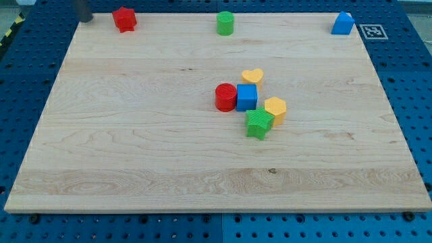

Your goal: Push the red star into the red circle

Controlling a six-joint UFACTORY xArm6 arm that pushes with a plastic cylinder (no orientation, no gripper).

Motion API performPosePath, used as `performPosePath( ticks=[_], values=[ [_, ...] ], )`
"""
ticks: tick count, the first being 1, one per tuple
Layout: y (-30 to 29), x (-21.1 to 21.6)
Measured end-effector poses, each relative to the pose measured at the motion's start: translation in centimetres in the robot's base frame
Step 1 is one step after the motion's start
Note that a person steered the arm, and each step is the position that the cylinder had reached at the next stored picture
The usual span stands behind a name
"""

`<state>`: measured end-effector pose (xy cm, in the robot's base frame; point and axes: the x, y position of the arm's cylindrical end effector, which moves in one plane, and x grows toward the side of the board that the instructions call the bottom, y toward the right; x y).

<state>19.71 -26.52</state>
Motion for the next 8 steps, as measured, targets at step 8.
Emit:
performPosePath(
  ticks=[8],
  values=[
    [7.2,4.0]
  ],
)
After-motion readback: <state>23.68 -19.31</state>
